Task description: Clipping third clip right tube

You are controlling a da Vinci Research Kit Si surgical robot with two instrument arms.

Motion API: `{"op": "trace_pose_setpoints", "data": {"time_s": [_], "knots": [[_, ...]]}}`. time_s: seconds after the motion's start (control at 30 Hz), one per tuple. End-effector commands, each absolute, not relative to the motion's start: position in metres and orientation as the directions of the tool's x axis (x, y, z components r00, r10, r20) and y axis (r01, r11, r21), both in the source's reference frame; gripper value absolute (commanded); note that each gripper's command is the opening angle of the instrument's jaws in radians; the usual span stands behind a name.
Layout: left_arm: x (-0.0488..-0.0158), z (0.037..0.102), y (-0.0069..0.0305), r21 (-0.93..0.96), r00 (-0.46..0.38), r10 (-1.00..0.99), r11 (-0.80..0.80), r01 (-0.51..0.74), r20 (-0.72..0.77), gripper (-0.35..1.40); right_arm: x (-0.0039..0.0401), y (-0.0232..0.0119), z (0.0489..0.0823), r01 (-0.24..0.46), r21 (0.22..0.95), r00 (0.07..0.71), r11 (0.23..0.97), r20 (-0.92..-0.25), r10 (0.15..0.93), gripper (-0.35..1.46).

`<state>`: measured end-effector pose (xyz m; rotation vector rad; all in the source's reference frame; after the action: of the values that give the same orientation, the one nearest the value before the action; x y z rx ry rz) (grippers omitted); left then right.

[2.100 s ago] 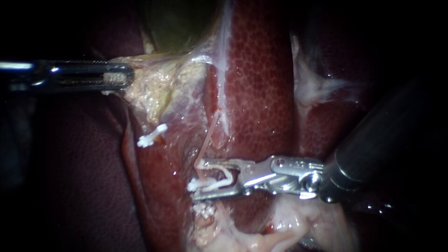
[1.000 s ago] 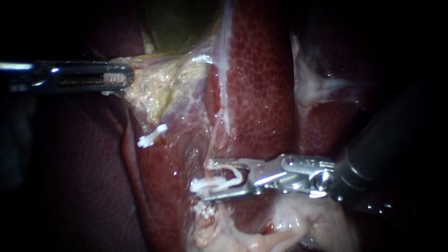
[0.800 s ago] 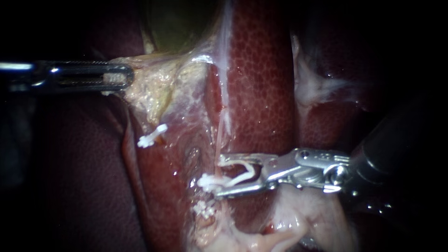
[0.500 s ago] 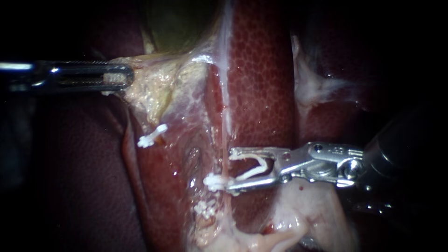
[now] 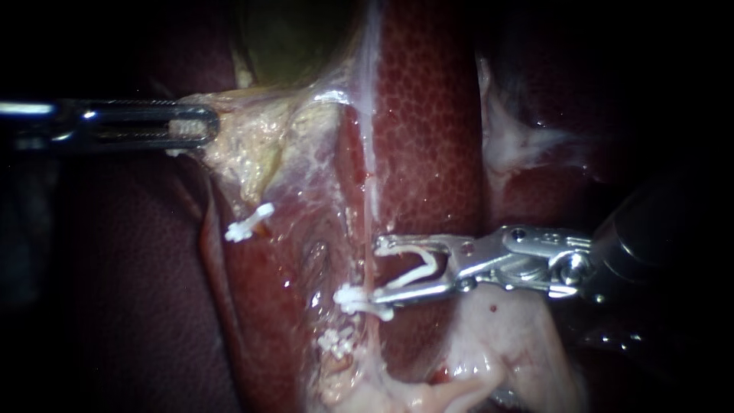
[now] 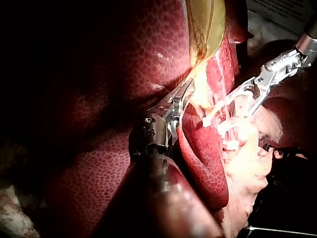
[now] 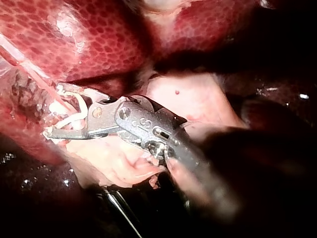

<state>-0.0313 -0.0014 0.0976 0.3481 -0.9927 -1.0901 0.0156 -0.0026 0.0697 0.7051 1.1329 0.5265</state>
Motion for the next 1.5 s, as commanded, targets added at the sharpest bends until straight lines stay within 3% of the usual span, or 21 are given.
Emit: {"op": "trace_pose_setpoints", "data": {"time_s": [0.03,0.63,1.07,1.5], "knots": [[-0.0313,0.0976,-0.0014,0.674,0.106,-0.861,0.461,0.577,0.498,-0.18,0.0161,-0.0029,0.0699,-0.031,0.741,0.344,0.671,-0.623,0.703,0.58],[-0.0316,0.0978,-0.0016,0.671,0.104,-0.86,0.461,0.581,0.5,-0.18,0.0204,-0.0034,0.071,-0.031,0.772,0.331,0.635,-0.591,0.736,0.58],[-0.0316,0.0978,-0.0016,0.671,0.104,-0.86,0.461,0.581,0.5,-0.18,0.0206,-0.0028,0.0704,-0.025,0.78,0.32,0.625,-0.586,0.744,0.57],[-0.0316,0.0978,-0.0016,0.671,0.104,-0.86,0.461,0.581,0.5,-0.18,0.0204,-0.0024,0.0702,-0.032,0.796,0.319,0.605,-0.566,0.761,0.4]]}}
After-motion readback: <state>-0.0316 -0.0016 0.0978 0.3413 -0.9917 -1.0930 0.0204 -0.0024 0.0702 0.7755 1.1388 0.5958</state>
